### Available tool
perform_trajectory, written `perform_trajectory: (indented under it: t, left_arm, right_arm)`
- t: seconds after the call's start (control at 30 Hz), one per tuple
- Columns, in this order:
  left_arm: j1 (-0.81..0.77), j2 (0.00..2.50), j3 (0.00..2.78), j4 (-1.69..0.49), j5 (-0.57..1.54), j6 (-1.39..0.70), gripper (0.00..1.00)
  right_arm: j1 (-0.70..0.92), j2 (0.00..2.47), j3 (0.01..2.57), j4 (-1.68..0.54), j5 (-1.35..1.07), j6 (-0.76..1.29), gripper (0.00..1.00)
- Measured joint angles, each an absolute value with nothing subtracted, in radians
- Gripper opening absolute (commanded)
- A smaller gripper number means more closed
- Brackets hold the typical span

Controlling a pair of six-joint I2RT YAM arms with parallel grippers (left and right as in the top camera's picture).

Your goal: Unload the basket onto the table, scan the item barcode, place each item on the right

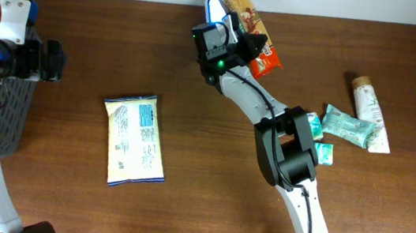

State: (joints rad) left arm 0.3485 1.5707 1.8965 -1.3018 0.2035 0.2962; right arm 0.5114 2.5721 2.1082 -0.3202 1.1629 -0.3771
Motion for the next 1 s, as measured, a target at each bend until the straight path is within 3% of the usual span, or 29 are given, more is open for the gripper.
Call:
perform_trajectory:
  t: [0.27,0.43,0.57,0.63,0.73,0.8,1.0]
  left_arm:
    - [0.348,1.571,1.897,-1.302,0.203,0.296,0.99]
    - [0.348,1.571,1.897,-1.302,0.203,0.296,0.99]
    - [0.348,1.571,1.897,-1.303,0.204,0.296,0.99]
    - [0.348,1.571,1.897,-1.301,0.204,0.296,0.99]
    - [0.348,1.571,1.897,-1.303,0.203,0.296,0.99]
    - [0.348,1.571,1.897,-1.303,0.204,0.296,0.99]
    - [0.348,1.571,1.897,-1.302,0.204,0.296,0.99]
  right_arm:
    - [0.514,2.572,2.108,-0.326,1.218,-0.377,0.04]
    - [0.581,2.541,2.107,-0.505,1.208,-0.359,0.04]
    - [0.651,2.346,2.104,-0.845,0.959,-0.215,0.04]
    - [0.652,2.107,2.107,-1.100,0.643,-0.094,0.04]
    - [0.590,1.918,2.113,-1.239,0.354,0.011,0.04]
    - [0.491,1.819,2.116,-1.400,0.162,0.059,0.04]
    - [0.220,1.841,2.054,-1.610,0.051,0.134,0.04]
